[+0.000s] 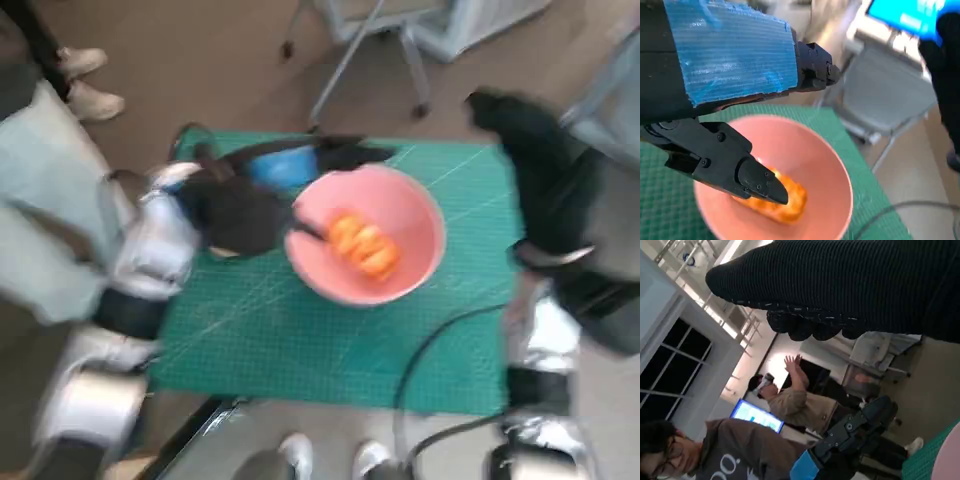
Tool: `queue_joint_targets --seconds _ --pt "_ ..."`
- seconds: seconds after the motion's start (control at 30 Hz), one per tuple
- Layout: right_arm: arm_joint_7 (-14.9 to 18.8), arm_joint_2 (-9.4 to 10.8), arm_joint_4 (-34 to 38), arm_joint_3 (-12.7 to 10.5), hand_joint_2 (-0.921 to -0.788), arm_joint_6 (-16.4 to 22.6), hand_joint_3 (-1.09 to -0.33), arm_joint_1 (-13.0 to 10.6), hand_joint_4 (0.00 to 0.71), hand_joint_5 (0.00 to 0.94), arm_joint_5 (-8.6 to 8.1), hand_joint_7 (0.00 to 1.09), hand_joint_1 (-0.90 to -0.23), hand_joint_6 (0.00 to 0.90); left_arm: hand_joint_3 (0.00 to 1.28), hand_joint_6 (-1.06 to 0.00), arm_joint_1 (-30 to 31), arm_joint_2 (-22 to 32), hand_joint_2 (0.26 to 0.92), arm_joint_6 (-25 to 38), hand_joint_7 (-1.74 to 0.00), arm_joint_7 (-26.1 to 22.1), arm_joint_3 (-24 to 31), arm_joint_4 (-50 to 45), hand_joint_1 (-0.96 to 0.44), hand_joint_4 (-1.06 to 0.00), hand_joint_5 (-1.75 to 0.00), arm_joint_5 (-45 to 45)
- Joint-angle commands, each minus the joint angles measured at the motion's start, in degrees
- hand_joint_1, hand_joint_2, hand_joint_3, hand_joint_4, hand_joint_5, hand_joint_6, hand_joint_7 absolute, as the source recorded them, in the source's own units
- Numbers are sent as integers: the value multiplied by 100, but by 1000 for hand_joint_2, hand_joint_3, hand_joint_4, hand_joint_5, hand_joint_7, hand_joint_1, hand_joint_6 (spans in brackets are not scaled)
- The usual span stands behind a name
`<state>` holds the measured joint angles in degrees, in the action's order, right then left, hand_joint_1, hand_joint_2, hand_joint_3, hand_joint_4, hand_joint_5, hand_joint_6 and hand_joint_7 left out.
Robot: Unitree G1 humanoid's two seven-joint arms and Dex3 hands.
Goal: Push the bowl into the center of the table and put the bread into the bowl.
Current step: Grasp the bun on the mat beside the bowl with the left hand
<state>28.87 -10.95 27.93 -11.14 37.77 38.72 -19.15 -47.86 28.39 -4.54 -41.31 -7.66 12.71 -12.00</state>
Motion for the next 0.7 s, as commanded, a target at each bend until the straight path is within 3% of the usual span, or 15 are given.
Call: queue_joint_targets --seconds 0.03,0.33,0.5,0.7 --pt "95 33 72 11 -921 -169 -658 -81 204 0 -113 282 -656 155 0 -170 471 858 786 438 -8 139 722 -882 -257 -13 -4 -59" --pt "88 61 57 57 -921 -167 -666 -59 199 0 -87 283 -653 155 0 -174 716 1441 749 442 -8 297 773 -625 -247 -21 -4 -285" --pt "48 75 115 69 -921 -116 -673 -15 193 0 -12 286 -656 151 0 -174 789 1499 743 363 -7 313 741 -369 -222 -22 -3 -212" --pt "81 47 123 71 -921 -199 -676 27 191 0 -41 292 -656 146 1 -177 815 1465 743 422 -7 294 604 -106 -188 -28 -4 -239"
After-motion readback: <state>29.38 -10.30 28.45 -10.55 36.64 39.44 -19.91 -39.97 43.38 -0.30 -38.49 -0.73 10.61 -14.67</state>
